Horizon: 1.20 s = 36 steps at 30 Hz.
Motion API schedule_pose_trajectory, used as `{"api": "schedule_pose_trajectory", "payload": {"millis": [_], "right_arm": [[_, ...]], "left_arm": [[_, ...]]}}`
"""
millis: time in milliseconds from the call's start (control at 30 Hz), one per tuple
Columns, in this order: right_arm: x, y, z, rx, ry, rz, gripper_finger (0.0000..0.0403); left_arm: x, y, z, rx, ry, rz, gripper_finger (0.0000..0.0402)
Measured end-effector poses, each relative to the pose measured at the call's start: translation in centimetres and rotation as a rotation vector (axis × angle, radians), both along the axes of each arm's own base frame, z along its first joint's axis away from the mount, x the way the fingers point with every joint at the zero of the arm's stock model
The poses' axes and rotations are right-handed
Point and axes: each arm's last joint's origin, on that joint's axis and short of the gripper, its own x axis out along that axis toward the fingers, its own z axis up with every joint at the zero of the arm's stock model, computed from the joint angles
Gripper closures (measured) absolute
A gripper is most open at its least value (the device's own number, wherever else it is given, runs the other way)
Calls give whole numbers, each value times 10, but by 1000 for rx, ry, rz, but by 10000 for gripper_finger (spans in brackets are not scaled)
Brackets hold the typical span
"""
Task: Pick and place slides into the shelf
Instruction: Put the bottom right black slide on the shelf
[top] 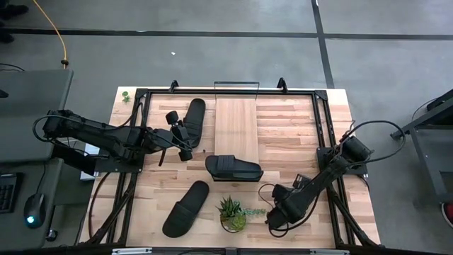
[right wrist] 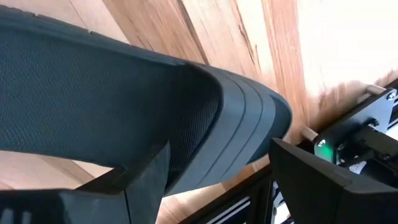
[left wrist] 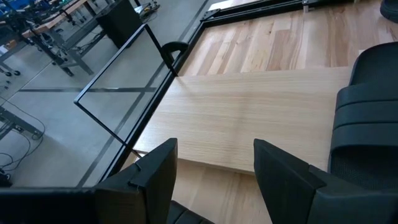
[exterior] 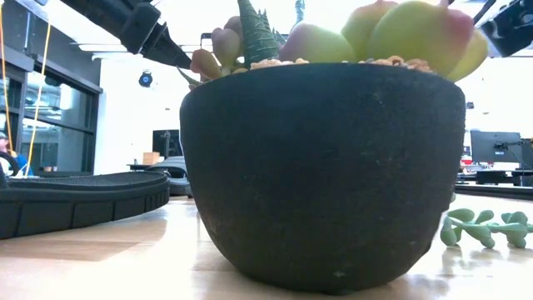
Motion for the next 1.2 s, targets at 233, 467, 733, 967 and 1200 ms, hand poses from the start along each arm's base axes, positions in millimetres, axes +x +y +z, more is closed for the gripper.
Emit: {"api": "schedule_pose_trajectory", "payload": {"millis": [233,467,733,967,1200], "right_arm": [[-3,3,-7,-63,24,3,137],[-3,4,-17,-105,79,-3,137],[-2,6,-28,-135,124,-26,141],[-2,5,-30,-162,135,-33,204],[-3,3,-29,-198,132,-25,312]], "left_arm": [[0,0,0,0,0,0,206],[0,0,0,0,2,0,206],[0,0,0,-2,0,1,206],[0,0,0,-2,3,1,206],[0,0,0,-2,3,1,206]]}}
